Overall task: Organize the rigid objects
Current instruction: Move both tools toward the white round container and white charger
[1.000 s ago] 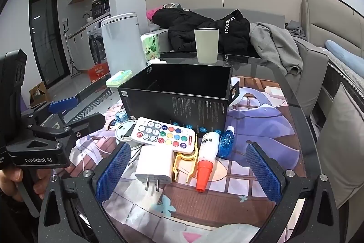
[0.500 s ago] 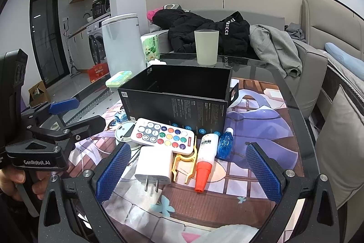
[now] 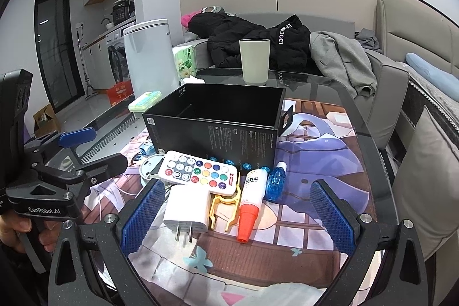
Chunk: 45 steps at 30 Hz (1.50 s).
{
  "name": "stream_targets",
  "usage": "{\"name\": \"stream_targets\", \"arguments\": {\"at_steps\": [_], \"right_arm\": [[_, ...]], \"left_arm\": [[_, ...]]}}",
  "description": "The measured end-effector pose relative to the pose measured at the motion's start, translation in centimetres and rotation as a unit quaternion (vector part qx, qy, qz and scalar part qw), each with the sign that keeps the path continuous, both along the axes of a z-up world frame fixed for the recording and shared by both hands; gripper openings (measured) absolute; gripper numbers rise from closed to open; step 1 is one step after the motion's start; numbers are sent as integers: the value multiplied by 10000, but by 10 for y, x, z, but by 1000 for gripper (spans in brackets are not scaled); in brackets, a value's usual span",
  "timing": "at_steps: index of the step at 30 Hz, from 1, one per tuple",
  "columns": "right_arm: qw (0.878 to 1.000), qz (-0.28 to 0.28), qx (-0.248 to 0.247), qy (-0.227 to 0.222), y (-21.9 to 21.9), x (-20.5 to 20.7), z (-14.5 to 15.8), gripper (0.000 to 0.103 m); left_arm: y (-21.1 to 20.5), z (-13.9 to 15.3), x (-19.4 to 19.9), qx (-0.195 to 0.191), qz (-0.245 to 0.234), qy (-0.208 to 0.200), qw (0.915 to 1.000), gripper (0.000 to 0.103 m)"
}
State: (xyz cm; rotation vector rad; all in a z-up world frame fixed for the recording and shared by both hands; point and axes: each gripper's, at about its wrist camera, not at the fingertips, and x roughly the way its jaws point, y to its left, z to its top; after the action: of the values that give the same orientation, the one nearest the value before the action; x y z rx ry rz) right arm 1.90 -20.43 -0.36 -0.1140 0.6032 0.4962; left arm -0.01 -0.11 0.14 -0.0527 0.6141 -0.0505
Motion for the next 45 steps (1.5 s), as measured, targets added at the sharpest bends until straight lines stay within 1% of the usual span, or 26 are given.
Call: {"name": "stream_targets", "arguments": {"at_steps": [4, 8, 24, 45], "right_arm": [[10000, -18, -14, 10, -1, 0, -1, 103], [10000, -23, -18, 4, -1, 1, -1, 103], [9999, -111, -79, 42, -2, 5, -4, 103], [9996, -57, -221, 150, 5, 7, -10, 103]], "left_arm": [[3, 0, 1, -98, 9, 57, 9999, 103], [3, -1, 0, -46, 29, 21, 10000, 103], [3, 1, -1, -64, 32, -20, 10000, 103], [8, -1, 2, -30, 83, -20, 10000, 103]]}}
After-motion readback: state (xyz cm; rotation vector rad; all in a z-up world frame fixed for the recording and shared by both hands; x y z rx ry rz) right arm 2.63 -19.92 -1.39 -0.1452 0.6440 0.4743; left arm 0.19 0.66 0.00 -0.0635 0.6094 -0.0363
